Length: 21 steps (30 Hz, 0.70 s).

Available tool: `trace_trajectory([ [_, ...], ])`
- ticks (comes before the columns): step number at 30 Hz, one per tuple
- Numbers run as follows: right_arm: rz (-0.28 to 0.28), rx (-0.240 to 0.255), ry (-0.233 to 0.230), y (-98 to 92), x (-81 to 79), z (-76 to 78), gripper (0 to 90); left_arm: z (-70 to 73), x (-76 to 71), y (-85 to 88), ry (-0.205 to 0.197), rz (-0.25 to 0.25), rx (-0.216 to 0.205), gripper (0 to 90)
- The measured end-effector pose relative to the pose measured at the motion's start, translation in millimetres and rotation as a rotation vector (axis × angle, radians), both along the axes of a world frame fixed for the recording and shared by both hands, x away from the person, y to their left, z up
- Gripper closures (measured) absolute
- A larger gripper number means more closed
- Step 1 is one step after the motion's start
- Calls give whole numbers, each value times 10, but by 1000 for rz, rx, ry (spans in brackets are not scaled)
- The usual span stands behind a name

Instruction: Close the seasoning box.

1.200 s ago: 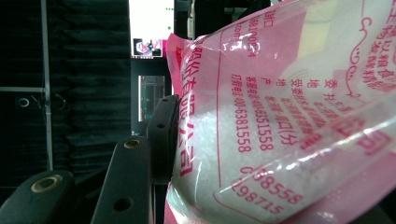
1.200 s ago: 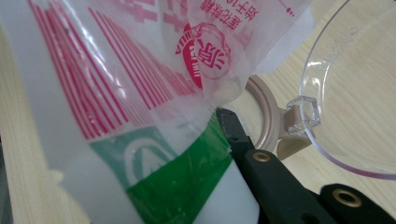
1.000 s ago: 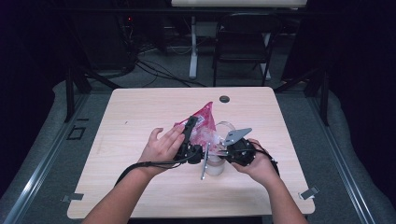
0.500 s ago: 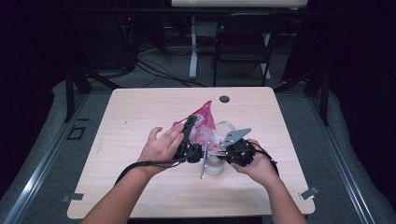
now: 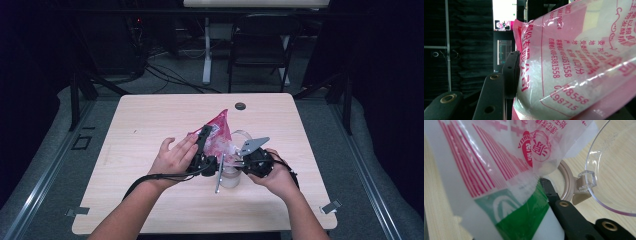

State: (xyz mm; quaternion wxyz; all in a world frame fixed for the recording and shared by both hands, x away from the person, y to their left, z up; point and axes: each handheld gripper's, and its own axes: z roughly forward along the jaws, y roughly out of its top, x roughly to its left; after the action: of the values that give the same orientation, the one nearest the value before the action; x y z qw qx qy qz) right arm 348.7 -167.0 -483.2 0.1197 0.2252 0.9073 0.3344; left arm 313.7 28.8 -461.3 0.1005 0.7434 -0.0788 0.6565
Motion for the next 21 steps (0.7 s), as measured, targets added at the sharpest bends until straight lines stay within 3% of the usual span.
trace_trajectory([
  [11, -25, 5, -13, -26, 15, 1, 900, -2, -32, -6, -8, -19, -9, 573],
  [21, -37, -8, -26, -12, 17, -11, 900, -34, -28, 20, -1, -1, -2, 568],
])
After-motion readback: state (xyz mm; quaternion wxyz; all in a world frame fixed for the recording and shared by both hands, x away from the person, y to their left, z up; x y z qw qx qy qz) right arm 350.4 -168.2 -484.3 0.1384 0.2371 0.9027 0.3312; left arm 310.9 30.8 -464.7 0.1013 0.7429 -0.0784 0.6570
